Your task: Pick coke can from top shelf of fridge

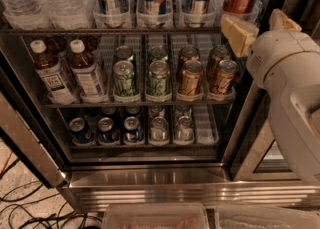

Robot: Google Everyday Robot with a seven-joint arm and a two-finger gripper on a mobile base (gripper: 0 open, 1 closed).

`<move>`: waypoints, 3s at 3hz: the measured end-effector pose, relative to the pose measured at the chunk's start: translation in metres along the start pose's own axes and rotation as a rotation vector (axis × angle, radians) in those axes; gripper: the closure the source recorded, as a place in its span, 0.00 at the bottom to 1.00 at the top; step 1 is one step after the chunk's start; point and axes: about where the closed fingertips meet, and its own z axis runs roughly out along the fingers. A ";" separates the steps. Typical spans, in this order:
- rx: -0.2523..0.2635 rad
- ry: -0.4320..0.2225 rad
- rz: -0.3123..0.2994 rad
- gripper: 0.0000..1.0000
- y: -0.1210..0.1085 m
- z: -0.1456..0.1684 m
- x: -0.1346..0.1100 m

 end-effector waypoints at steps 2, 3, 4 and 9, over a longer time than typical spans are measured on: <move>-0.011 -0.002 -0.016 0.36 0.011 0.019 -0.002; -0.014 -0.006 -0.016 0.39 0.014 0.028 -0.004; 0.018 -0.020 -0.012 0.39 0.005 0.036 -0.008; 0.013 -0.028 0.002 0.39 -0.013 0.084 -0.010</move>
Offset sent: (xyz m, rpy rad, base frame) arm 0.0301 0.0204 0.0051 -0.0210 -0.0021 0.0234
